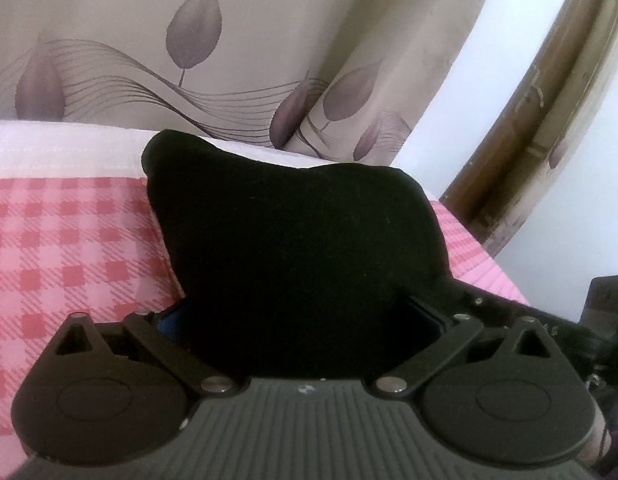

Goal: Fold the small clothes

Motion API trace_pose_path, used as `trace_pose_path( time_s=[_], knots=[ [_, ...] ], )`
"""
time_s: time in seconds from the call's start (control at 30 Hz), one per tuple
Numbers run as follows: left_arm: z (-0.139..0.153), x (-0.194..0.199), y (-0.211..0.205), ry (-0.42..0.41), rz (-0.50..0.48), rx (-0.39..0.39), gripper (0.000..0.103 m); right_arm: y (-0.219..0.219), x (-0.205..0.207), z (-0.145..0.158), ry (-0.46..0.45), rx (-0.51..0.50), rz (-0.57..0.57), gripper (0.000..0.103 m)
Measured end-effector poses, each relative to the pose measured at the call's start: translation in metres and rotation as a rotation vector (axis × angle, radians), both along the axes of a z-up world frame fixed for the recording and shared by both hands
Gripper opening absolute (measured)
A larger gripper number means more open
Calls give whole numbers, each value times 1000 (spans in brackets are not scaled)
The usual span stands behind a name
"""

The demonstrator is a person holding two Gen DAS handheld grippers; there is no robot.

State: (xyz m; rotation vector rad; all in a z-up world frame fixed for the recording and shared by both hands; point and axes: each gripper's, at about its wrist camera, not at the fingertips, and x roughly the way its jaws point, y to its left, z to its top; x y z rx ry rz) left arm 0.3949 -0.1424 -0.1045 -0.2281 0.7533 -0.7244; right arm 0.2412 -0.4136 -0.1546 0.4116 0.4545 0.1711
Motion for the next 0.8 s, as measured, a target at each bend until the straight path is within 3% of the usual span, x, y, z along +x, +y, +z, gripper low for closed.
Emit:
trace_pose_path(
  time_s=[0.27,0.3,0.37,0.4,0.5,0.63,0.73,0.8],
  knots=[
    [-3,-1,0,-15,4,-5,99,-36,-11,-6,-9,233,1,14],
    [-3,-2,1,-15,6,-6,99,-40,-13,-6,2,245,-20,19],
    [-4,-2,1,-15,9,-10,99,-46,-8,-6,63,229,-36,85],
    [-4,-2,2,-16,10,-11,99,-48,-4,-7,91,236,-27,95],
    [-4,-3,3,-16,13,-17,99,-54,7,-9,135,276,47,98],
    [-4,-3,4,-14,15,-24,99,-53,24,-7,177,232,175,99],
    [-4,-2,5,-9,18,-32,99,-55,39,-14,184,318,306,99],
    [-4,-2,6,-8,20,-38,99,-51,48,-15,185,315,348,99]
  ],
)
